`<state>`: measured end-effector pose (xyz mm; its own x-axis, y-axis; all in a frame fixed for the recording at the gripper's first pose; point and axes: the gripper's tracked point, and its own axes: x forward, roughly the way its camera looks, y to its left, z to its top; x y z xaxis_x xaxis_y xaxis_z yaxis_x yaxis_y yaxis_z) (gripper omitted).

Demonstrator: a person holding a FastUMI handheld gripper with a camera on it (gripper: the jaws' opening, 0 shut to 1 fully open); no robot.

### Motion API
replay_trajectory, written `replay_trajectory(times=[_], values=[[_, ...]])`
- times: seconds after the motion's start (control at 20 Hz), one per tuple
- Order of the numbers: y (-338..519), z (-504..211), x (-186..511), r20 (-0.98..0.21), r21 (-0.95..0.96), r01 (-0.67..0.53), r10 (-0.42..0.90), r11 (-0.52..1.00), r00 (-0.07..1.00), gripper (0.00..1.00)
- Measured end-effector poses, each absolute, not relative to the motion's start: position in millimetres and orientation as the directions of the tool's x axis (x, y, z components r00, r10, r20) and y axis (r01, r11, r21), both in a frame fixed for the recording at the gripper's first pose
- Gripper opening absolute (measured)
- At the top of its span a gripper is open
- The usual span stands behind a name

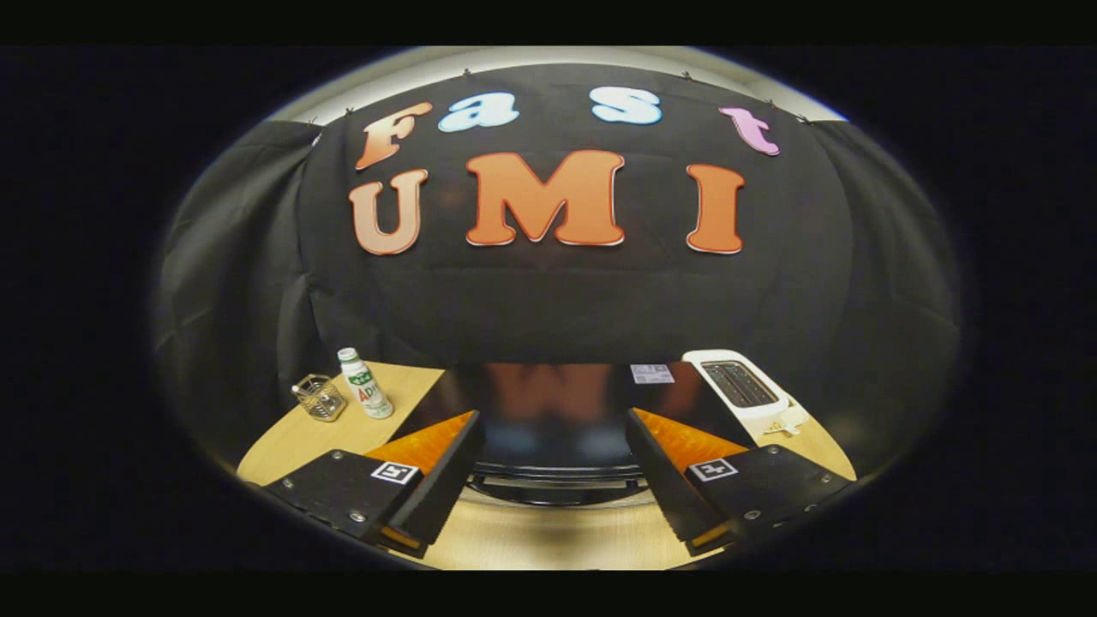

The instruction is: Open the toaster oven, put the food inside, and close the toaster oven door.

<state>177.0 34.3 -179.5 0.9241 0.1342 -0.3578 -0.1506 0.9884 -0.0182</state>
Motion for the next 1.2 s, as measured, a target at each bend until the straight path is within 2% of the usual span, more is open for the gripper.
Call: replay_trajectory(times=[0.55, 1.15, 1.2], values=[[31.1, -229.4, 171.4, -0.465, -0.032, -0.158, 0.125, 0.987, 0.877, 0.99], [25.1, -231.4, 135.4, -0.456, -0.03, -0.113, 0.087, 0.993, 0.886, 0.99], [22.8, -234.9, 126.5, -0.481, 0.002, -0.097, 0.086, 0.995, 0.873, 0.99]])
